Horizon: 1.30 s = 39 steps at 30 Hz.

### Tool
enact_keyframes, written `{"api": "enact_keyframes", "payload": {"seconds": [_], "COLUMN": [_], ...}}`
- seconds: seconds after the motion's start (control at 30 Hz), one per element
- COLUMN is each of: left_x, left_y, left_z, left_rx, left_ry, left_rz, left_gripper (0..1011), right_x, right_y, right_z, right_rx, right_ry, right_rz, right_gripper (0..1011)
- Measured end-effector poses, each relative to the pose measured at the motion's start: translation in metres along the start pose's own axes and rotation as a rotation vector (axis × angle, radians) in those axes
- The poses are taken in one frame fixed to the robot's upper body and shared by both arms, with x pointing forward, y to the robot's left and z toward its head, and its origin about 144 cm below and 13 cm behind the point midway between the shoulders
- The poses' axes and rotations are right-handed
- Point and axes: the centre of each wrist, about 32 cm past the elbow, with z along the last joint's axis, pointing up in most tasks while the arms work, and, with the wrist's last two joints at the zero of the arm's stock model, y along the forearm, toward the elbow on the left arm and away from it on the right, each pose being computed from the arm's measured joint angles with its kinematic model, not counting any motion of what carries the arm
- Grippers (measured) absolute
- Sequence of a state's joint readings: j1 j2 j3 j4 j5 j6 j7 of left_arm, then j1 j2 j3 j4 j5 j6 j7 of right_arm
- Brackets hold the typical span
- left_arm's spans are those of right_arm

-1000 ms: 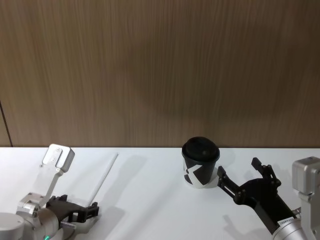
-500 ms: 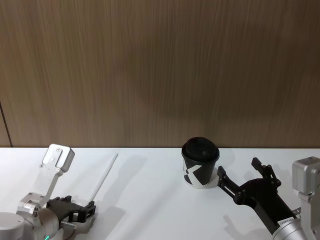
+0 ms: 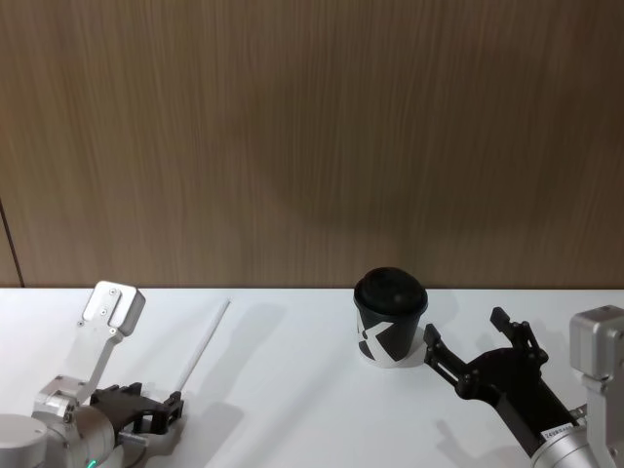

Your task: Pick up the straw with one hand, pass it to the other hand, and insert it into the cup.

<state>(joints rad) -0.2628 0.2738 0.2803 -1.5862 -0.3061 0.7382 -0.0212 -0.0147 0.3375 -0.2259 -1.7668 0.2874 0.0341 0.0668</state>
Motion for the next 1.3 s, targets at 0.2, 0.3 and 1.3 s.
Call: {"api": "enact_keyframes", "payload": {"seconds": [0.2, 0.3, 1.3], "left_x": [-0.0001, 0.0000, 0.0000], "left_y": [-0.0001, -0.0001, -0.0002], "left_z": [-0.0001, -0.0001, -0.0003], "left_rx": [0.001, 0.001, 0.002], "left_ry": [0.000, 0.000, 0.000], "left_rz": [0.000, 0.000, 0.000], "left_gripper": [546, 528, 324], "right_x": [0.0000, 0.0000, 0.0000], "right_y": [0.0000, 0.0000, 0.0000], "right_z": [0.0000, 0.0000, 0.0000], "right_rx": [0.000, 0.000, 0.000], "right_ry": [0.000, 0.000, 0.000], "right_rz": [0.000, 0.000, 0.000], "right_gripper": [1001, 1001, 1001]}}
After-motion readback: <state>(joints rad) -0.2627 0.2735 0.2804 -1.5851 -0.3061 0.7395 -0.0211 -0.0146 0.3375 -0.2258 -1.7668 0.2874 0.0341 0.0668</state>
